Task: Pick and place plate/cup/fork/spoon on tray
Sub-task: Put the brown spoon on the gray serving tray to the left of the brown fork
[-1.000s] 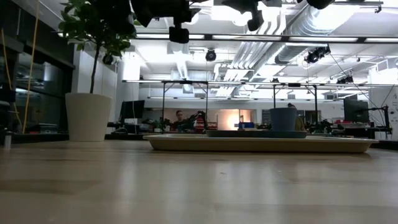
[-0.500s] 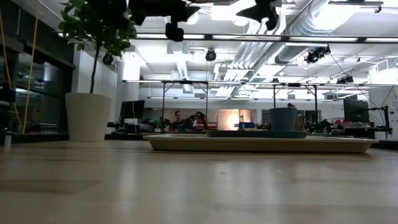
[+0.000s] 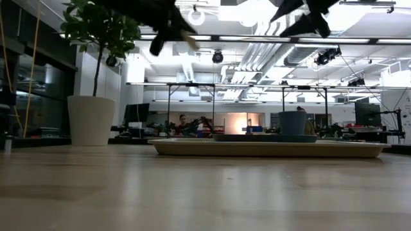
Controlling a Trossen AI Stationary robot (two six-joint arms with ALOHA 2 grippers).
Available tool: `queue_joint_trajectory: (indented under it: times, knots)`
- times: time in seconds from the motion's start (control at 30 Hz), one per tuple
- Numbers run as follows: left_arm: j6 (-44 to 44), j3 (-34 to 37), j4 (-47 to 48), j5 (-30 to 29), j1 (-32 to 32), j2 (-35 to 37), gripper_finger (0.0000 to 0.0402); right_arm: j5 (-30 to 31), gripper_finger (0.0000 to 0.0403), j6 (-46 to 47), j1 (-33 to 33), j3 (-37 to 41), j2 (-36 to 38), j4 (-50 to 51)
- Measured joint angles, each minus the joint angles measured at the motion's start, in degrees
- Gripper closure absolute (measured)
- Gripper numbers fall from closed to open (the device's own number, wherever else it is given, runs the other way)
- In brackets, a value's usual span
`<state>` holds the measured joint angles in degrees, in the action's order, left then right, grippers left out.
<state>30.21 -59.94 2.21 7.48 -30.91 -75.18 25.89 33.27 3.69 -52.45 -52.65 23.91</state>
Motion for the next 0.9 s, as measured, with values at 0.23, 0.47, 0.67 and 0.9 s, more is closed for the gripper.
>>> queue_joint_trajectory:
  times: [0.23, 0.47, 0.67, 0.9]
  knots:
    - [-6.60, -9.87, 22.00, 15.38, -1.04, -14.63, 0.0353, -0.49, 0.0160, 1.43, 0.08, 0.00, 0.36, 2.62]
    - [-8.58, -12.77, 23.31, 14.14, -2.03, -28.01, 0.0353, -1.49, 0.0160, 2.94, 0.04, 0.02, -0.46, 2.92]
    - [-3.02, -12.75, 23.74, 14.32, -3.29, -35.32, 0.0353, -2.11, 0.0160, 4.27, 0.04, 0.02, -2.16, 2.25]
    - [-1.88, -12.73, 22.96, 12.51, -3.63, -37.91, 0.0353, -2.36, 0.0160, 4.27, 0.04, 0.02, -5.34, 1.52]
